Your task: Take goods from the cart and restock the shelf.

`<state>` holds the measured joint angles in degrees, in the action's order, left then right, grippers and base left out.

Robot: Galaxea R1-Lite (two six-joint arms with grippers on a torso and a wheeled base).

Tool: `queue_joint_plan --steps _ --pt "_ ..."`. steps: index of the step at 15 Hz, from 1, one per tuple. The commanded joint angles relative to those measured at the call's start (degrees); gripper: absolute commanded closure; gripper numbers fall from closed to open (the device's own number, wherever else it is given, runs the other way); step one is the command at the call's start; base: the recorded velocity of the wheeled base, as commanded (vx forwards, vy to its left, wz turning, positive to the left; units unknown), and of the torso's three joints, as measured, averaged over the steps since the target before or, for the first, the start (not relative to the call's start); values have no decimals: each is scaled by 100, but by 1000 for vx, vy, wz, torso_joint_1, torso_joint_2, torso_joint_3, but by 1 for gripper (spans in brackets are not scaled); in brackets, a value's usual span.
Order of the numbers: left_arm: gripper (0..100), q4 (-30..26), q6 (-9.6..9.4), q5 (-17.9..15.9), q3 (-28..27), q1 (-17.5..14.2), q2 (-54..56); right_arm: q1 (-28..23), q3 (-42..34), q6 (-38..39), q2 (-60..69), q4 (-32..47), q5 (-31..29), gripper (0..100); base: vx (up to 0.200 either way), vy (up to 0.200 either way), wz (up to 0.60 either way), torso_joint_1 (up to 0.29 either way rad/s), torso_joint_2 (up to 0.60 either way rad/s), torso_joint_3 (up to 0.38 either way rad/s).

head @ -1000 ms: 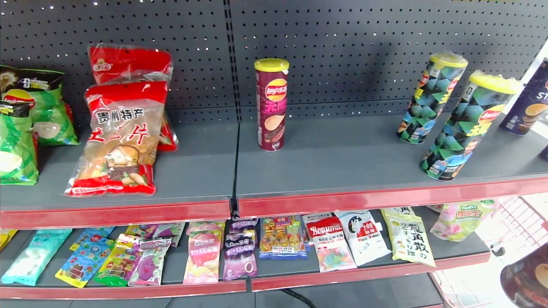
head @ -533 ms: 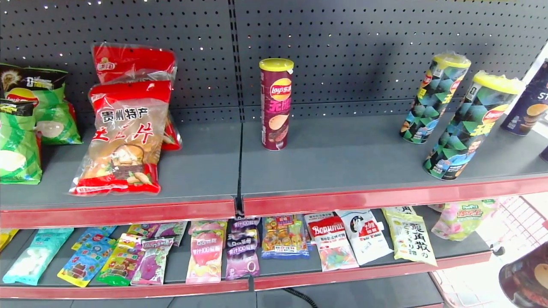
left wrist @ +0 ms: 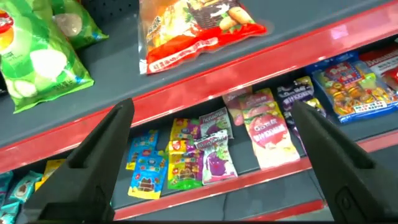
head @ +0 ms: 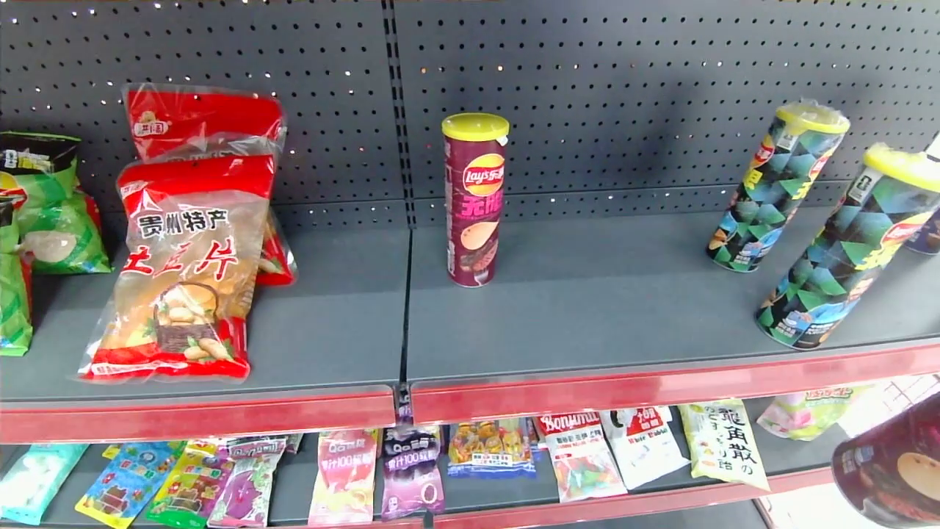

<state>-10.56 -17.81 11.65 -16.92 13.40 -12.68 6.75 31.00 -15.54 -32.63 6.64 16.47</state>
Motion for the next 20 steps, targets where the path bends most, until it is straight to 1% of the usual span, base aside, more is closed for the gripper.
queue_joint_plan --steps 1,3,4,5,7,8,9,10,11,12,13,14,15,16,17,18,19,20 --pt "0 10 -21 -146 -57 23 -138 142 99 -37 -235 -5 14 100 0 0 0 0 0 0" --pt "0 27 -73 -700 -206 75 -499 371 161 -45 -366 -23 -30 100 0 0 0 0 0 0" --pt "0 212 -73 -972 -391 84 -1140 458 363 -54 -507 -5 -21 100 0 0 0 0 0 0" --pt "0 572 -30 -1130 -523 102 -1650 511 495 -28 -683 -14 5 100 0 0 0 0 0 0" --pt "0 1943 50 -1649 -1050 146 -3408 784 626 25 -815 -23 102 100 0 0 0 0 0 0" --pt "0 2647 50 -1860 -1375 357 -4260 801 609 95 -823 -23 102 100 0 0 0 0 0 0" --pt "0 2840 50 -1912 -1472 436 -4507 801 591 122 -832 -23 102 100 0 0 0 0 0 0" --pt "0 3394 76 -1939 -1955 629 -5456 801 591 210 -867 -23 102 100 0 0 0 0 0 0" --pt "0 3438 181 -2009 -2579 928 -6185 801 609 227 -920 -32 102 100 0 0 0 0 0 0" --pt "0 3411 454 -2027 -3054 1139 -6616 801 618 227 -920 -23 102 100 0 0 0 0 0 0" --pt "0 3402 841 -2018 -3581 1429 -7047 801 618 236 -920 -23 102 100 0 0 0 0 0 0" --pt "0 3411 964 -2027 -3898 1561 -7337 792 609 245 -911 -32 93 100 0 0 0 0 0 0" --pt "0 3464 902 -2071 -4249 1569 -7750 792 609 245 -911 -32 93 100 0 0 0 0 0 0" --pt "0 3464 805 -2203 -4575 1569 -8049 792 600 254 -903 -23 84 100 0 0 0 0 0 0" --pt "0 3464 788 -2299 -4865 1578 -8303 784 600 254 -894 -23 84 100 0 0 0 0 0 0" --pt "0 3464 788 -2317 -5119 1596 -8523 784 591 254 -894 -23 84 100 0 0 0 0 0 0" --pt "0 3455 788 -2317 -5330 1649 -8699 784 591 254 -911 -23 84 100 0 0 0 0 0 0" --pt "0 3455 788 -2326 -5418 1649 -8787 784 591 306 -920 -23 84 100 0 0 0 0 0 0"
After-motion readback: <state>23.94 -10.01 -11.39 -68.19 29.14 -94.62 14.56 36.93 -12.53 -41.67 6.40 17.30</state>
